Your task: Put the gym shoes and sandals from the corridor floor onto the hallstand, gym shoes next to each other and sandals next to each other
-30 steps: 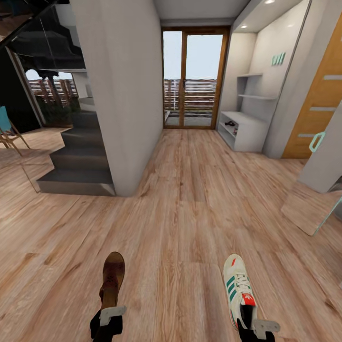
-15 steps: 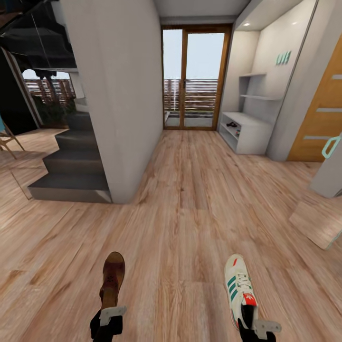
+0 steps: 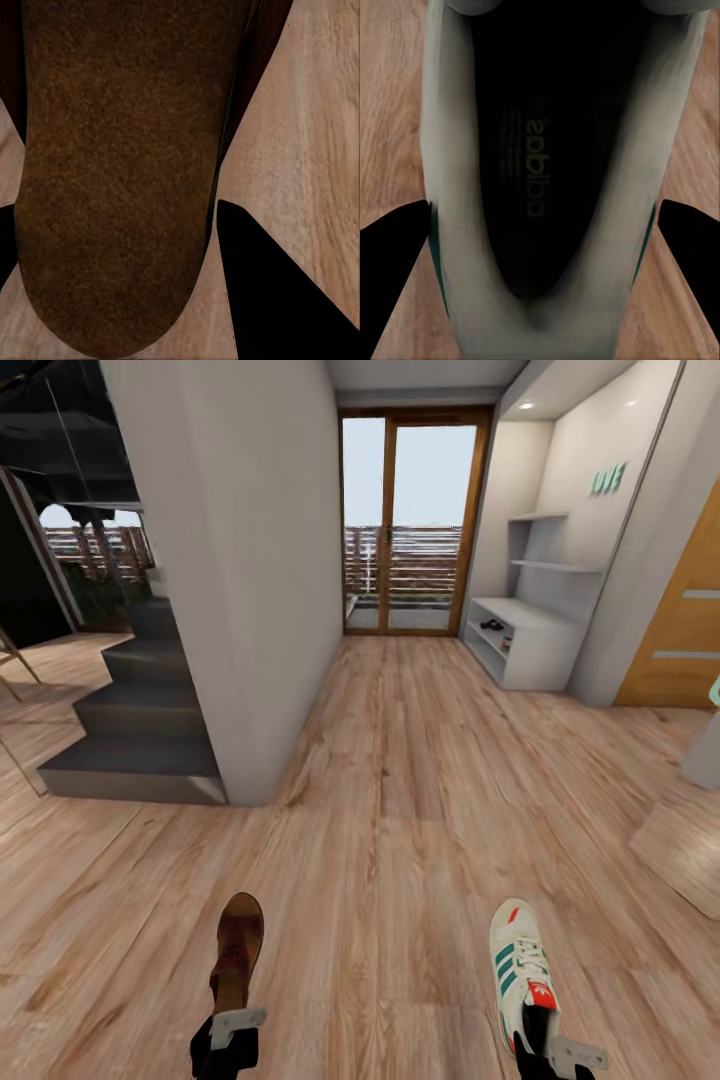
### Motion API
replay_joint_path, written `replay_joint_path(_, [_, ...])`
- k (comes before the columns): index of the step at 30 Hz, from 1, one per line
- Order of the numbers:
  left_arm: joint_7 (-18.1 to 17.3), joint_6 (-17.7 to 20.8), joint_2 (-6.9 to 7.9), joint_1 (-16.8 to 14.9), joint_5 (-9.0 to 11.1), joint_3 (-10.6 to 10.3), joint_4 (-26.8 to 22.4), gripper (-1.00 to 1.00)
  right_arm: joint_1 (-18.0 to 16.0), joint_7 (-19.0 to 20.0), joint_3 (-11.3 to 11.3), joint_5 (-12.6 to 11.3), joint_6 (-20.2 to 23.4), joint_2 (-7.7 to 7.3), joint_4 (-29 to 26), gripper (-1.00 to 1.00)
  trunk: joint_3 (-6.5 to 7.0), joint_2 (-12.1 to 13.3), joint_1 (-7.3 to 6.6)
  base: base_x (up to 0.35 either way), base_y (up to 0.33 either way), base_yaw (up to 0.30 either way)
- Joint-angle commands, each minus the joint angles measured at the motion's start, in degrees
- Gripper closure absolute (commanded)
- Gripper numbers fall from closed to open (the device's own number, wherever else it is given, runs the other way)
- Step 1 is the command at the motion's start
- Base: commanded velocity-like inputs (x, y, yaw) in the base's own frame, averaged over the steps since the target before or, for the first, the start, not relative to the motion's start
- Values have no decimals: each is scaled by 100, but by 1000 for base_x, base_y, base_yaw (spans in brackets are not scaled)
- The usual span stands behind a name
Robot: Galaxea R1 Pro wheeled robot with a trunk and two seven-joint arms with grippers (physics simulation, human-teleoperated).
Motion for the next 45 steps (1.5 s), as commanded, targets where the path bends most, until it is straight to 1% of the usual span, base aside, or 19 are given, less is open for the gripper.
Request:
replay_joint_path(1, [8, -14, -6, -4, -58, 38, 4, 100, -5, 44, -48, 25, -22, 3, 5, 100, -5, -2, 2, 336, 0, 0])
replay_joint_path(45, [8, -22, -13, -4, -58, 29, 7, 100, -5, 46, -48, 31, -22, 6, 12, 100, -5, -2, 2, 336, 0, 0])
